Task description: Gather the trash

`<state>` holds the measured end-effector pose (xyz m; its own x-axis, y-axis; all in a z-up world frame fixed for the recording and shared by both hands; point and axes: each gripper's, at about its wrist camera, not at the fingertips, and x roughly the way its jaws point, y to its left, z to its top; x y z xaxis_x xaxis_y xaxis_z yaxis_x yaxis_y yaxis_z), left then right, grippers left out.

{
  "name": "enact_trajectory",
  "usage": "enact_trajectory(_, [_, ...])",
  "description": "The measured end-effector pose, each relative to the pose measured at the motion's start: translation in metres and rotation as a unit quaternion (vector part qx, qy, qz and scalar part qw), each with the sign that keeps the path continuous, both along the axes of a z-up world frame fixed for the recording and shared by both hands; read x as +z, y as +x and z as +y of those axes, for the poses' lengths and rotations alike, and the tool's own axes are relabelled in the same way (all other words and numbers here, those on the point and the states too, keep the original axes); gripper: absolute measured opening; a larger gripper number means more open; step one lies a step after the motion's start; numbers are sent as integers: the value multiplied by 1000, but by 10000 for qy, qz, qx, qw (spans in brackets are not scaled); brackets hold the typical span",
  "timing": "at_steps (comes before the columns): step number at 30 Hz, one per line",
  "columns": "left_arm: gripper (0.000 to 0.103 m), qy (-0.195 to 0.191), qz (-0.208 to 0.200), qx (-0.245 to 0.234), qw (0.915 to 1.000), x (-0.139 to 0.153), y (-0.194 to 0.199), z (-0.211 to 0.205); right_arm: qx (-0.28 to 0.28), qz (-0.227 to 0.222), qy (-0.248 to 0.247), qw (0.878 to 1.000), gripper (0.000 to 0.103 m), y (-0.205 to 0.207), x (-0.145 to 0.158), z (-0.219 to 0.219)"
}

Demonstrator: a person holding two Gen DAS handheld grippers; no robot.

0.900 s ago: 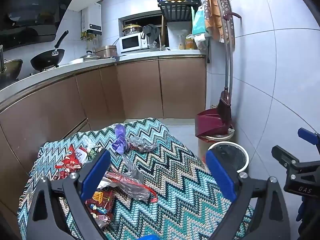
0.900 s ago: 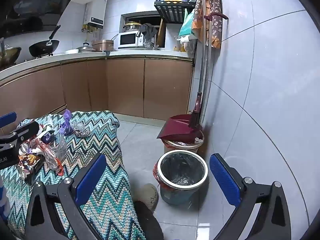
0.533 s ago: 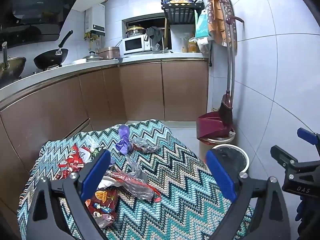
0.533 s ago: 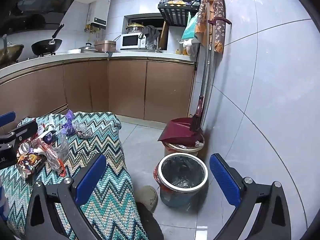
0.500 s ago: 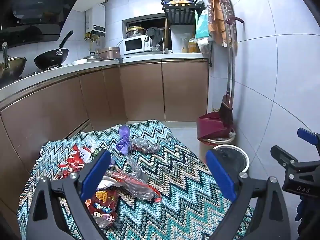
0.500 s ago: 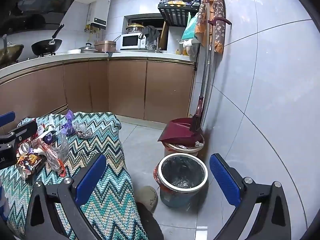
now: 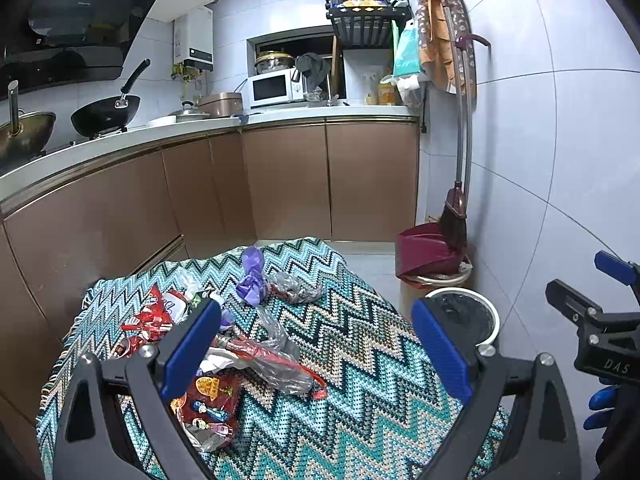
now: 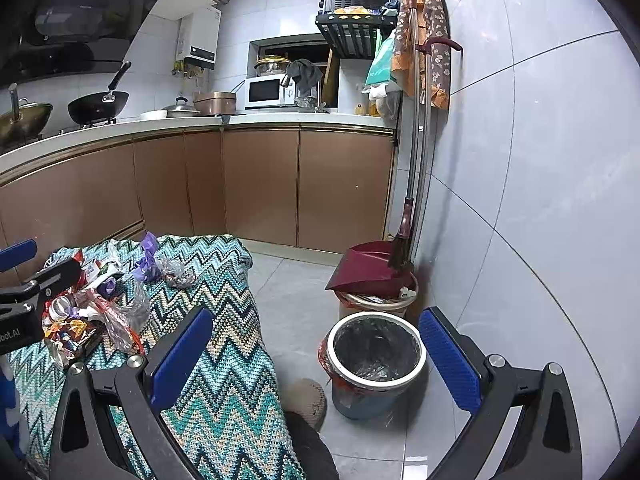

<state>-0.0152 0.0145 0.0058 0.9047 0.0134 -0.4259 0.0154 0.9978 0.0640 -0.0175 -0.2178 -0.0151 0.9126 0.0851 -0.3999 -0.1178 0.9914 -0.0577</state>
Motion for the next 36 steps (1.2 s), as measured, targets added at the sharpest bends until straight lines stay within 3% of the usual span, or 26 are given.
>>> enact_trajectory(26, [96,-97,-110,-181,9997,2,-4,4,68,28,-247,9997,103,-1,6,17])
enact_trajectory(36, [96,-168,173,-195,9995,-16,8,22,550,207,-243,9980,103,16,-3,43])
